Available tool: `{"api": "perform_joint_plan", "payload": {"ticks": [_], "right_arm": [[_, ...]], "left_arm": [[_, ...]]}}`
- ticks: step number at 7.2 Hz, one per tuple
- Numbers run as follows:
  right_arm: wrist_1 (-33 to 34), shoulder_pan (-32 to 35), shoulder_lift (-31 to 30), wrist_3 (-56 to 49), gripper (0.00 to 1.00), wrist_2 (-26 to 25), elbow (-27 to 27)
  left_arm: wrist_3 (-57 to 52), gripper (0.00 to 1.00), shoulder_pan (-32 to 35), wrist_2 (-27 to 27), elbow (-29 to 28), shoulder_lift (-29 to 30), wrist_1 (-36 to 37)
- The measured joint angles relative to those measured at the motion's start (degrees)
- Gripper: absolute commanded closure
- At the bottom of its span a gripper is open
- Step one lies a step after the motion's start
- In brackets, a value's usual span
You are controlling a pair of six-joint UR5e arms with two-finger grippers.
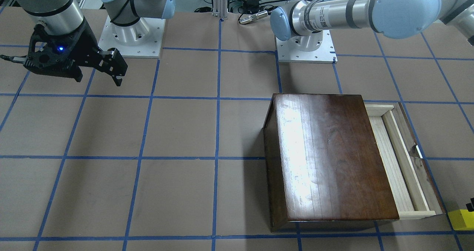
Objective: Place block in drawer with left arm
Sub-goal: 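Lower the left gripper and grasp the yellow cube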
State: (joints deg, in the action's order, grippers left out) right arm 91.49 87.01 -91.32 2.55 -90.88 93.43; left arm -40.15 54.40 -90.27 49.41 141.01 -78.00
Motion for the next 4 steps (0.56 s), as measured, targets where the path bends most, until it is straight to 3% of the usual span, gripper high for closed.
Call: {"api": "perform_joint_plan", "payload": {"ticks": [4], "right_arm": [[0.0, 0.0, 0.0, 0.0, 0.0, 0.0, 0.0]], "left_arm": [[-1.0, 0.03, 0.1, 0.4, 0.0, 3.0, 2.9]]}}
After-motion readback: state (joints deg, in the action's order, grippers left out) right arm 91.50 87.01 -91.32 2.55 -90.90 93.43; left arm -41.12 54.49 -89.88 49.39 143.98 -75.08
